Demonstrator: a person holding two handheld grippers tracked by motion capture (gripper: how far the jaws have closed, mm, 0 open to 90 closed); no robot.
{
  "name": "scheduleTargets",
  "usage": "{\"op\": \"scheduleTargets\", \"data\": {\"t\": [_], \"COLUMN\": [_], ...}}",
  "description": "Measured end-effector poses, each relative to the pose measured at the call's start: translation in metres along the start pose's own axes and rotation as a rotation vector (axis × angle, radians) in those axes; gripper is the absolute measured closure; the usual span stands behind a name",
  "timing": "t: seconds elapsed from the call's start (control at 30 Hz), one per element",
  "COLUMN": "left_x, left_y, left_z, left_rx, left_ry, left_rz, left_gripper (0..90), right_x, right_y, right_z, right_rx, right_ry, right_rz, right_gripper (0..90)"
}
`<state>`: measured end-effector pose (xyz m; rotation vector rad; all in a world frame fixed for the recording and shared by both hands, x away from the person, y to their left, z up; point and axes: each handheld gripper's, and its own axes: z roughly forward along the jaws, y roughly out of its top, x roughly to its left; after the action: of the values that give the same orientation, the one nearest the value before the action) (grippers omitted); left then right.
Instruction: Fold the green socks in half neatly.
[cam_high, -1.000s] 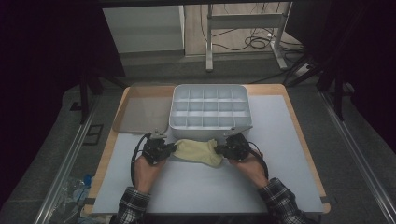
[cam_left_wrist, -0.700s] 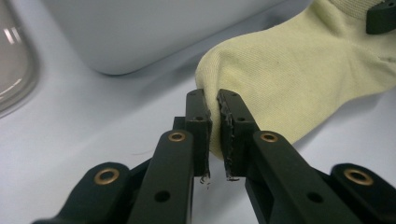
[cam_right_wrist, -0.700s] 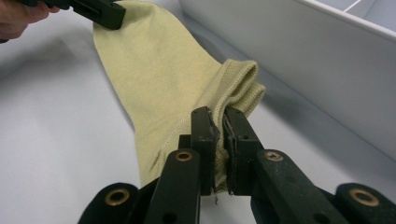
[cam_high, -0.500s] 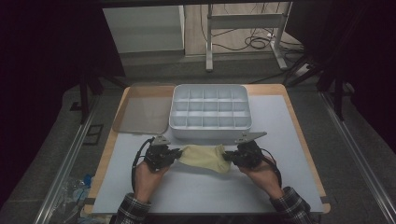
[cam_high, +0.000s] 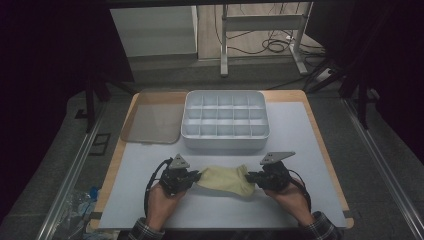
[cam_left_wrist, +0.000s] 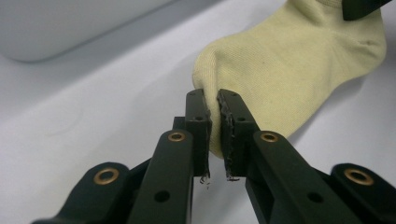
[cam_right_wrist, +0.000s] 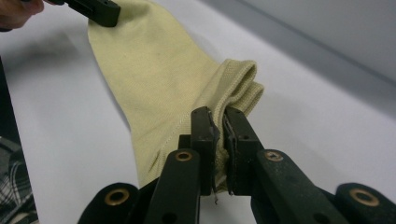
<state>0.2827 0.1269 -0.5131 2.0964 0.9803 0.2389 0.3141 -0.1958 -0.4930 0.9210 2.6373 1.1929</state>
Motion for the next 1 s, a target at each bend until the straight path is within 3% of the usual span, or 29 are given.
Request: {"op": "scheduleTargets", "data": {"t": [0.4,0.57,0.7,0.8,0.9,1.0], "left_x": [-0.005,-0.005,-0.005,-0.004,-0.004,-0.005], "left_y": [-0.013,-0.012,-0.012,-0.012,-0.012,-0.012], "left_z": [0.015,0.015,0.016,0.017,0.017,0.016], "left_rx": [0.036,0.030,0.030,0.035,0.035,0.036], "left_ry": [0.025,0.025,0.024,0.024,0.022,0.025], "left_rz": [0.004,0.004,-0.005,-0.009,-0.015,-0.014], "left_gripper": [82.6,82.3,82.4,82.4,82.5,82.7], "right_x": [-0.002,-0.003,-0.005,-0.004,-0.002,0.006], "right_y": [-0.025,-0.020,-0.015,-0.007,-0.003,0.005], "right_z": [0.014,0.007,0.001,0.000,0.004,0.019], "right_rx": [0.043,0.021,0.002,-0.011,-0.008,-0.006], "right_ry": [0.018,-0.003,-0.020,-0.025,-0.020,-0.009], "right_rz": [0.036,0.012,0.011,-0.017,-0.028,-0.075], "right_gripper": [81.7,69.5,69.4,78.2,81.5,87.6]}}
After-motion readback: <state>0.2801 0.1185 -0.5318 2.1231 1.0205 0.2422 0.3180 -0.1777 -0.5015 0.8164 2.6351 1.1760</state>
